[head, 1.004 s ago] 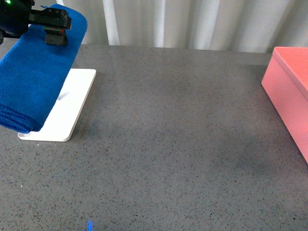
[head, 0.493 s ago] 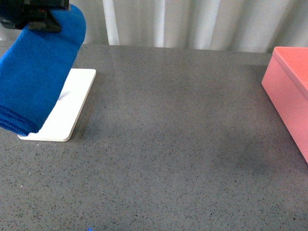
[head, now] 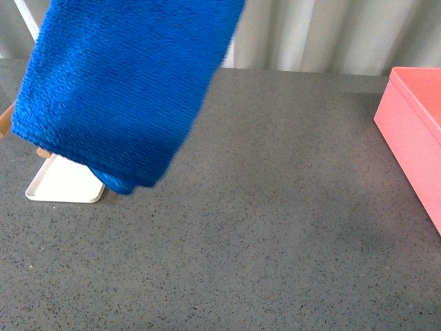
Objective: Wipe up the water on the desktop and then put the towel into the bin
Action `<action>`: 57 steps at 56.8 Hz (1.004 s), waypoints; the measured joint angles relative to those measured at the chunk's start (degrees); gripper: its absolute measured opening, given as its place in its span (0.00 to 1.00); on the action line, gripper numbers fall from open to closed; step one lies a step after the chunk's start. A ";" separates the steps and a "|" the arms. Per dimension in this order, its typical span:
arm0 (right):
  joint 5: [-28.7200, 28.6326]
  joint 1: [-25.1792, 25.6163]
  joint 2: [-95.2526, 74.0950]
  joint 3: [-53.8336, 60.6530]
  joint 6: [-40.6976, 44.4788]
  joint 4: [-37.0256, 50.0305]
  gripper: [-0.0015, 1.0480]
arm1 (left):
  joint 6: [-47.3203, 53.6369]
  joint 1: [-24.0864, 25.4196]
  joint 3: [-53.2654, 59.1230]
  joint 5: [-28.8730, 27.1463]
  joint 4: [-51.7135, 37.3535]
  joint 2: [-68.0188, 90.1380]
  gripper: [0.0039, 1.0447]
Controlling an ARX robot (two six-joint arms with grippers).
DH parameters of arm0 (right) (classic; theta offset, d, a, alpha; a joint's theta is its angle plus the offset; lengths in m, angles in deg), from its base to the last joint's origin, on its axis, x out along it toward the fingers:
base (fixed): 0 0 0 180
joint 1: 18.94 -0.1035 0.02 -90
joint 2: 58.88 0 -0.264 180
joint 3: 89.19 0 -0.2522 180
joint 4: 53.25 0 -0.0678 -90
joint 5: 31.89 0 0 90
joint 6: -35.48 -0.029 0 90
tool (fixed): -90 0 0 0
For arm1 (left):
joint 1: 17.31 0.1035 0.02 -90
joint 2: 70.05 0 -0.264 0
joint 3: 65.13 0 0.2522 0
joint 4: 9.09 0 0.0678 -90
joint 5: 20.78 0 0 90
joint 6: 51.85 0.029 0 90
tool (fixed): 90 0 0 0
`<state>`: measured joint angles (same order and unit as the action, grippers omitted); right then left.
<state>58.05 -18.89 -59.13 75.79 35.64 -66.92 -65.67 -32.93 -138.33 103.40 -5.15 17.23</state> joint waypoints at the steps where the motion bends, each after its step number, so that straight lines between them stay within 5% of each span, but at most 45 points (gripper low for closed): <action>1: 0.00 0.00 0.00 0.00 0.00 0.00 0.93 | -0.09 -0.26 0.13 -0.17 -0.24 0.00 0.05; 14: -0.02 0.00 0.00 0.00 -0.02 -0.02 0.93 | -1.07 -2.45 1.38 -4.11 -2.97 0.44 0.05; 19: -7.50 1.49 -7.02 -2.45 -2.36 -3.08 0.93 | -1.07 -2.43 1.38 -4.24 -2.97 0.44 0.05; 31: -24.81 1.81 -47.54 -12.24 -5.01 25.14 0.93 | -1.07 -2.51 1.42 -4.20 -2.99 0.44 0.05; 37: -33.57 -0.07 -65.96 -18.29 -8.85 32.61 0.93 | -1.07 -2.51 1.42 -4.22 -2.99 0.44 0.05; 48: -39.54 -6.12 -78.90 -22.58 -14.32 40.30 0.93 | -1.07 -2.51 1.42 -4.20 -2.99 0.44 0.05; 57: -38.91 -11.26 -83.56 -26.53 -17.42 44.13 0.93 | -1.07 -2.51 1.42 -4.20 -2.99 0.44 0.05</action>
<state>19.15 -30.14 -142.69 49.26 18.22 -22.79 -66.74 -35.44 -136.91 99.20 -8.15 17.67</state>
